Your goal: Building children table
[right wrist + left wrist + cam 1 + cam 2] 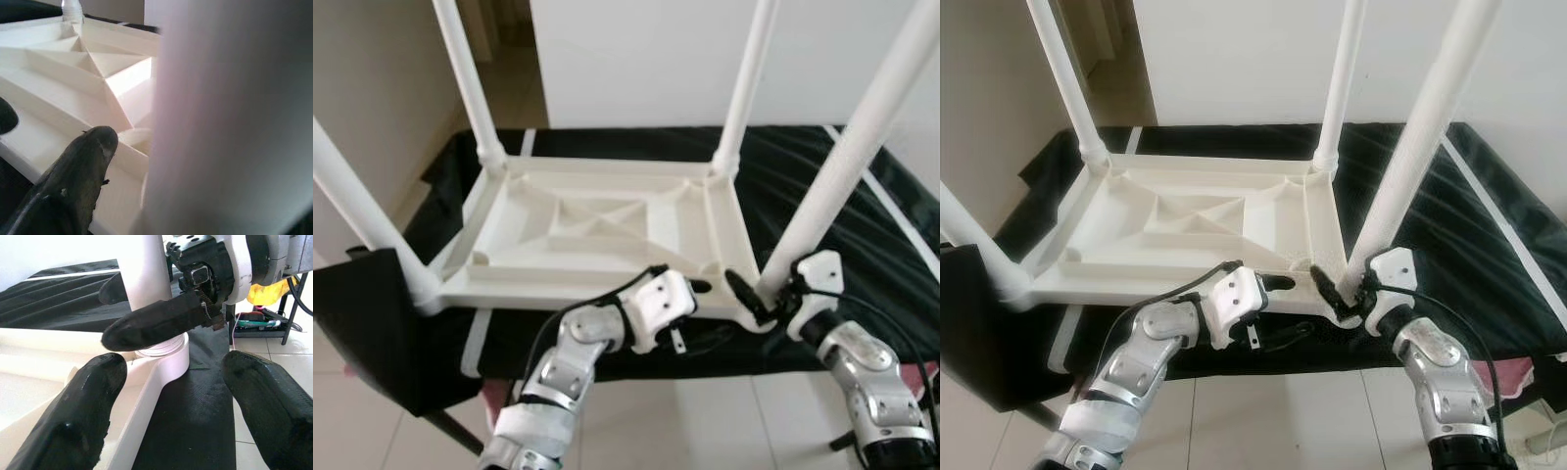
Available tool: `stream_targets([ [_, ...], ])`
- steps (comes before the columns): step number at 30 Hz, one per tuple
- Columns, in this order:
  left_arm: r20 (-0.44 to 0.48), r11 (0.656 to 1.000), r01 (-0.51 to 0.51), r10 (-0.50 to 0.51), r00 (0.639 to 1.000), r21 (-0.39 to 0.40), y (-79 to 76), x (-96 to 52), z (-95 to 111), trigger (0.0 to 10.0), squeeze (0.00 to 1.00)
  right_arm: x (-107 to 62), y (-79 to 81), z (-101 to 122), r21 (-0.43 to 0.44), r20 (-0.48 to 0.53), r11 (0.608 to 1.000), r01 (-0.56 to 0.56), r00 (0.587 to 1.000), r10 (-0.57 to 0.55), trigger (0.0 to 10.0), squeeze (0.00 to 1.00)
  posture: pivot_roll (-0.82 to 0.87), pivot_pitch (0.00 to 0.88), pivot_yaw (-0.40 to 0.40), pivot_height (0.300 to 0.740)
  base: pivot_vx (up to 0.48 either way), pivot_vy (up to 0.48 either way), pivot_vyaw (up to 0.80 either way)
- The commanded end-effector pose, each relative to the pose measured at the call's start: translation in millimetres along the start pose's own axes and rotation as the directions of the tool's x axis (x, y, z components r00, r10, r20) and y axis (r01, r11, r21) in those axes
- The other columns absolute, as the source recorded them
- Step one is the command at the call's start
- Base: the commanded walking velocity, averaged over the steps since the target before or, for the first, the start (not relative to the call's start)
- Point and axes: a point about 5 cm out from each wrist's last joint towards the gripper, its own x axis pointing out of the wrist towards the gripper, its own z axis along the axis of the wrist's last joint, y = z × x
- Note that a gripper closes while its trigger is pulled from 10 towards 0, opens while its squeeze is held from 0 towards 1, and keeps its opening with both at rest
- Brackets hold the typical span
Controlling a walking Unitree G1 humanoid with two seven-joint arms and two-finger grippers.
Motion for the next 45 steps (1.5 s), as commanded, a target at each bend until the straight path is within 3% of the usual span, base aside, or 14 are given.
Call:
stream_targets([
  [1,-0.001,0.997,-0.075,0.075,0.997,0.013,5.4,0.4,3.2,10.0,0.0,0.7,0.8,-3.4,0.003,-0.02,0.999,-0.037,0.999,0.037,2.0,0.0,-0.09,0.0,0.023,0.74,0.0,0.0,0.0],
  [2,-0.001,0.997,-0.075,0.075,0.997,0.013,5.4,0.4,3.2,10.0,0.0,0.7,0.8,-3.4,0.003,-0.02,0.999,-0.037,0.999,0.037,2.0,0.0,-0.09,0.0,0.023,0.74,0.0,0.0,0.0],
  [3,-0.001,0.997,-0.076,0.076,0.997,0.012,5.8,0.3,3.5,10.0,0.0,-0.3,0.0,-4.0,0.004,-0.023,0.999,-0.038,0.999,0.038,0.0,0.0,-0.09,0.0,0.023,0.74,0.0,0.0,0.0],
  [13,0.002,0.996,-0.084,0.084,0.996,0.006,7.9,0.3,4.6,10.0,0.0,-5.8,-2.5,-11.1,0.03,-0.051,0.999,-0.028,0.998,0.03,0.0,0.0,-0.09,0.0,0.021,0.74,0.0,0.0,0.0],
  [14,0.002,0.996,-0.084,0.084,0.996,0.005,8.1,0.4,4.8,10.0,0.0,-6.0,-3.1,-12.3,0.046,-0.056,0.999,-0.016,0.998,0.019,10.0,0.0,-0.09,0.0,0.02,0.74,0.0,0.0,0.0],
  [27,0.006,0.997,-0.08,0.08,0.997,-0.008,7.4,1.6,5.2,10.0,0.0,-4.2,6.8,-14.2,0.114,-0.046,0.991,0.067,0.997,-0.062,10.0,0.0,-0.1,0.004,0.012,0.74,0.0,0.0,0.0],
  [32,0.008,0.997,-0.08,0.08,0.997,-0.013,6.8,2.3,5.2,10.0,0.0,-4.5,8.4,-15.1,0.098,-0.054,0.988,0.121,0.992,-0.116,10.0,0.0,-0.1,0.004,0.008,0.74,0.0,0.0,0.0],
  [45,0.009,0.997,-0.075,0.075,0.997,-0.024,6.3,3.0,4.4,10.0,0.0,-8.3,13.3,-23.7,0.118,-0.111,0.921,0.371,0.927,-0.359,10.0,0.0,-0.11,0.011,0.008,0.74,0.0,0.0,0.0],
])
